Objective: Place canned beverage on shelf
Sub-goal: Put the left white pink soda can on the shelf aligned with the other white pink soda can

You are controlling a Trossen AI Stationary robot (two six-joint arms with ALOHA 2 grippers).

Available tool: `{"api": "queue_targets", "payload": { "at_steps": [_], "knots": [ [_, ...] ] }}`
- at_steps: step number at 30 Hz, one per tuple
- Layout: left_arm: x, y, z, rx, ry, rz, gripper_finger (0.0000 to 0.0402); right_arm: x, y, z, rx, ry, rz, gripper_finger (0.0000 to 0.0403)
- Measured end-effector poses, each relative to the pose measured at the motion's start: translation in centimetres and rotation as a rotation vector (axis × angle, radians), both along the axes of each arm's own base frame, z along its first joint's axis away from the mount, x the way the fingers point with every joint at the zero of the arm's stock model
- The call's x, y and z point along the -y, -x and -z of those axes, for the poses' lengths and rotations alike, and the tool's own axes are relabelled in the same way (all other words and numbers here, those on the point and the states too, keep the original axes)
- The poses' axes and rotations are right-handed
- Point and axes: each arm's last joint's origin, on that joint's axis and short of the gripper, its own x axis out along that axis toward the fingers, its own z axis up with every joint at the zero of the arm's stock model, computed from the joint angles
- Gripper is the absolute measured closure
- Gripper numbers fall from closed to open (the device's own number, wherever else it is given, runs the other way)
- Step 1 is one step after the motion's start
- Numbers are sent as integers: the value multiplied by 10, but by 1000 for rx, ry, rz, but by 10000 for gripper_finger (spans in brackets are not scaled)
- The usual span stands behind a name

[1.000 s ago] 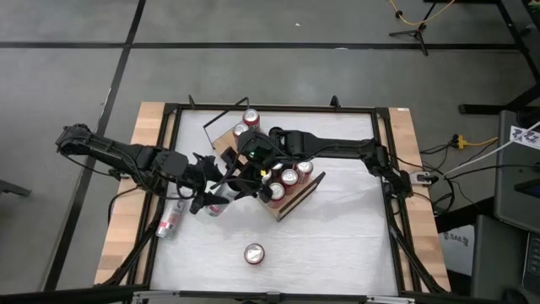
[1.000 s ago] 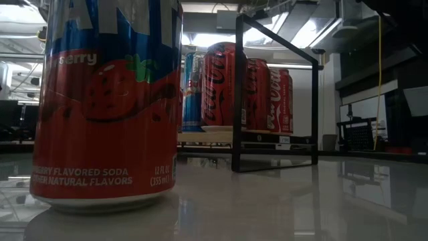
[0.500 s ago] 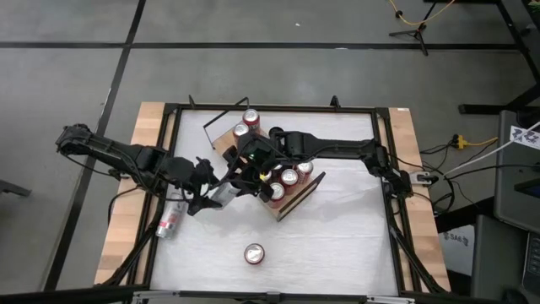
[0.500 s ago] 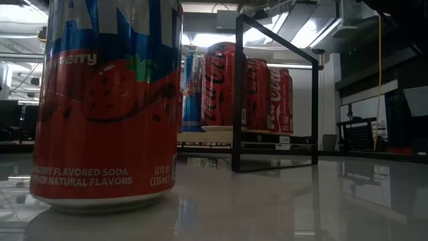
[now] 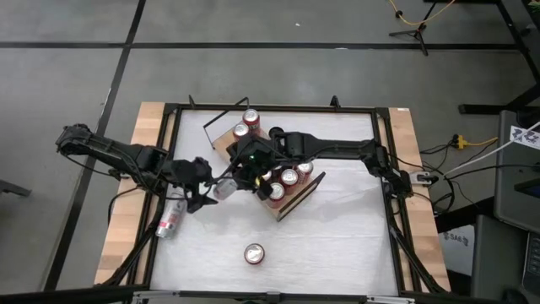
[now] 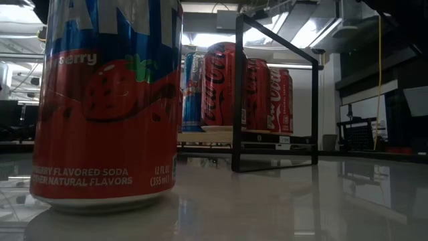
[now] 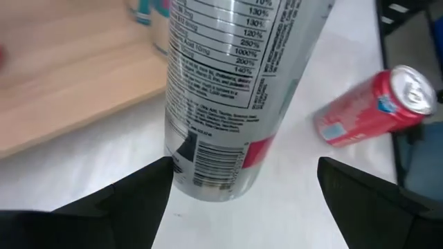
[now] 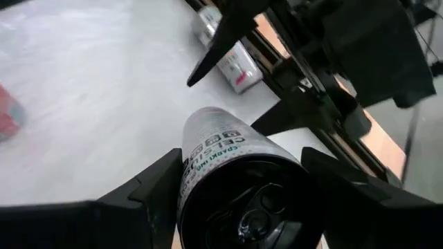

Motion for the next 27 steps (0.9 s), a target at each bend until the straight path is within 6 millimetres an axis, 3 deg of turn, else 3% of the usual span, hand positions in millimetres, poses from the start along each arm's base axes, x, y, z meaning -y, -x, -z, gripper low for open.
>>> {"api": "queue_targets", "payload": {
  "at_steps": [8,17,27],
  "knots": [
    [-4,-1,0,26,-111,-109,51,16,0,1,-27,-55,165,150],
    [-5,-1,-1,36,-140,-127,51,48,7,7,-121,-82,372,149],
    [-12,-1,-3,78,-293,-287,51,68,16,14,-228,-98,446,147]
  ]
}}
